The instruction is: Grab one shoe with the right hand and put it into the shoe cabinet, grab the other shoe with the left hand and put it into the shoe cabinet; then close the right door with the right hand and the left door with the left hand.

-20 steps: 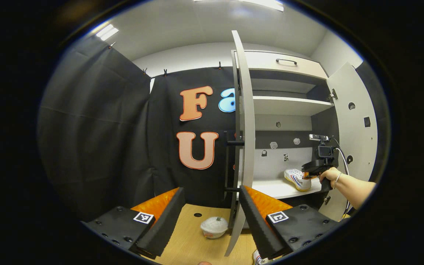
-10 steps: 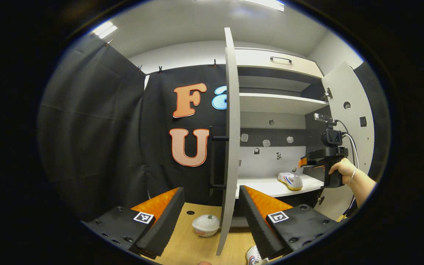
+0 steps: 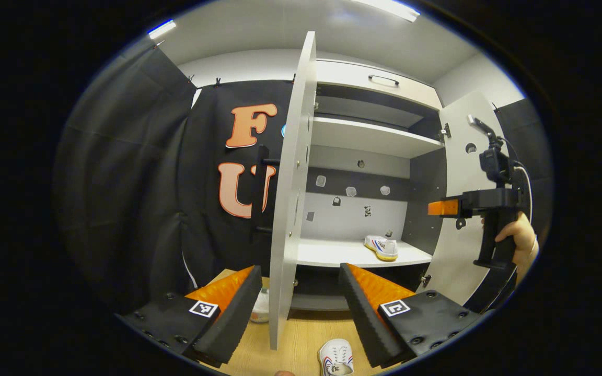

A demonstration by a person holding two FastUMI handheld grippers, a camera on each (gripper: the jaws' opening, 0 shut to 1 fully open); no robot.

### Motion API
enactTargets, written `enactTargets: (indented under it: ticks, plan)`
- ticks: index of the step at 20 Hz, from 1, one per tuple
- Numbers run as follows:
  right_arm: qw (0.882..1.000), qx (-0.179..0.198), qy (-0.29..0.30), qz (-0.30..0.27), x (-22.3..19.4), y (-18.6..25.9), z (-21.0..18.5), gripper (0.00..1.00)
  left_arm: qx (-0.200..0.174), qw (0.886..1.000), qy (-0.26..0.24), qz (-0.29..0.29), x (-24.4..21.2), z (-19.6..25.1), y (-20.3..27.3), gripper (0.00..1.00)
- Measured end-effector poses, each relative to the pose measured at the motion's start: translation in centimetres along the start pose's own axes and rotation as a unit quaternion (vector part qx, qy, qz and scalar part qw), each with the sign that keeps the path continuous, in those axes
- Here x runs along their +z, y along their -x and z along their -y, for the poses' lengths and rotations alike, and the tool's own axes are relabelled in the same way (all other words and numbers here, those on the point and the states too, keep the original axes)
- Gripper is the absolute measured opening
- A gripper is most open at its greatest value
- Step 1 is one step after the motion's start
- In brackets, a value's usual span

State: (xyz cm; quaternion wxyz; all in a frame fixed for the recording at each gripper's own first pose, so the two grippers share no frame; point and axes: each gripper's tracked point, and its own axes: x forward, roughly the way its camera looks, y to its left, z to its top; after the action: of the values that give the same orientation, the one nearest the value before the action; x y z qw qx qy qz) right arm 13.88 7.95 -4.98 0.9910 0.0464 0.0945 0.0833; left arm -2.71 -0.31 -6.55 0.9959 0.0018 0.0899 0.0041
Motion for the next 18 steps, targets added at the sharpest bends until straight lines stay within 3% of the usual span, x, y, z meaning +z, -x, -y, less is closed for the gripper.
enactTargets:
  ticks: [5, 9, 18]
  plan:
    - [1.000, -0.011, 0.002, 0.019, 0.2, 6.4, 1.5, 0.92, -0.034, 0.997, 0.010, -0.062, -7.0, 2.9, 0.5, 0.96]
    - [0.999, -0.022, 0.010, 0.030, 0.2, 10.0, 2.8, 0.92, -0.051, 0.989, 0.045, -0.130, -13.8, 4.2, -0.1, 0.97]
    - [0.998, -0.050, 0.022, 0.032, -0.6, 15.0, 5.3, 0.92, -0.057, 0.952, 0.043, -0.298, -29.4, 4.8, 0.1, 0.97]
